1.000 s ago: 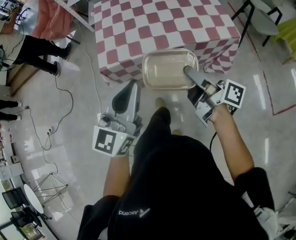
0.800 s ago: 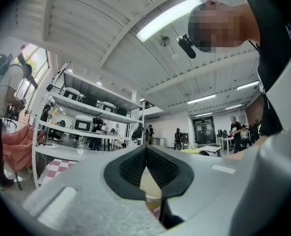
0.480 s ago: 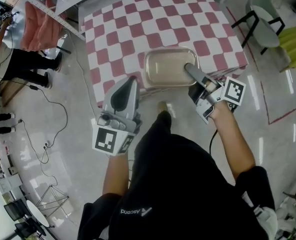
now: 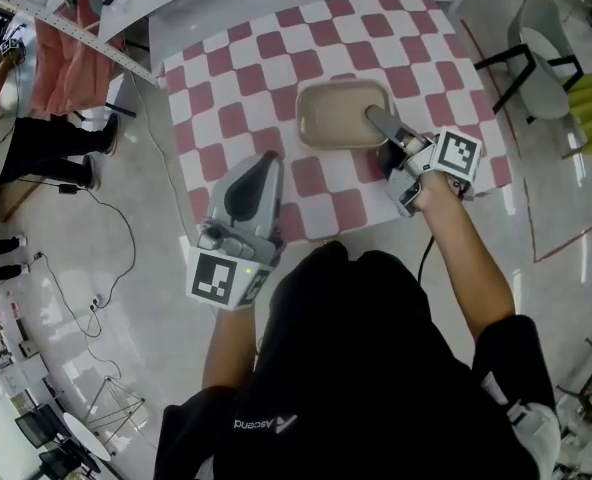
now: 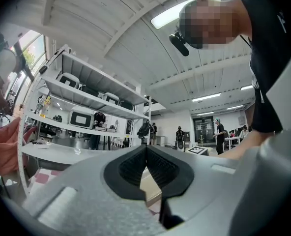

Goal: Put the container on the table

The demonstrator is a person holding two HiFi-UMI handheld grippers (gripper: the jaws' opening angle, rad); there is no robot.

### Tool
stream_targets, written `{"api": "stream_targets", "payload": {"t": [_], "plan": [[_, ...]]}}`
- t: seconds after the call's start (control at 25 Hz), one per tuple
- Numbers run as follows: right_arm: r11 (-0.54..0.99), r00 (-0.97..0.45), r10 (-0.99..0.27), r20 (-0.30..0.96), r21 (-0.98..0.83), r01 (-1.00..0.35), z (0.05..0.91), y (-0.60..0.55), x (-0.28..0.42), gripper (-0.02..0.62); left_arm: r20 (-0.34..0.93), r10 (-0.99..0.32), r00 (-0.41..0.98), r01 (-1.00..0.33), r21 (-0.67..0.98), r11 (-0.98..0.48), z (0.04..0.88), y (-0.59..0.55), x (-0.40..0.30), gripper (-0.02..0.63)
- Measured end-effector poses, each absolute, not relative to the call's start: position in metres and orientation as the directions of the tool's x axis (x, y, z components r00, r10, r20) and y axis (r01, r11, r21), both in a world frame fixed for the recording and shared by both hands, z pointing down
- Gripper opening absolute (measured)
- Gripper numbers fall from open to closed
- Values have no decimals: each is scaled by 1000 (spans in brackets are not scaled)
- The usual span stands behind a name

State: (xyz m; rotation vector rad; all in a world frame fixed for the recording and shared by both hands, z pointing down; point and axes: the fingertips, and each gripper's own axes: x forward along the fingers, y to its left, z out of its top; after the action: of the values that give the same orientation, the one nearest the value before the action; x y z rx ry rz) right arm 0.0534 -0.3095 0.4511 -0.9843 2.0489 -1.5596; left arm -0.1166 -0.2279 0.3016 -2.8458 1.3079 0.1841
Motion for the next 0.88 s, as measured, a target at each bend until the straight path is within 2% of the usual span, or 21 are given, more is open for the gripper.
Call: {"api": "stream_targets", "payload": {"t": [0.32, 0.64, 0.88], "plan": [[58, -708, -671, 220, -936, -346, 494, -378, 44, 219, -75, -809, 582, -808, 58, -587, 314, -262, -117, 9], [51, -747, -579, 327, -900, -433, 520, -405, 37, 222, -71, -863, 501, -856, 105, -505, 323, -277, -110, 11], [118, -714, -537, 450, -798, -592, 530, -408, 47, 292, -63, -852, 519, -845, 113, -523, 330, -288, -98, 9]]}}
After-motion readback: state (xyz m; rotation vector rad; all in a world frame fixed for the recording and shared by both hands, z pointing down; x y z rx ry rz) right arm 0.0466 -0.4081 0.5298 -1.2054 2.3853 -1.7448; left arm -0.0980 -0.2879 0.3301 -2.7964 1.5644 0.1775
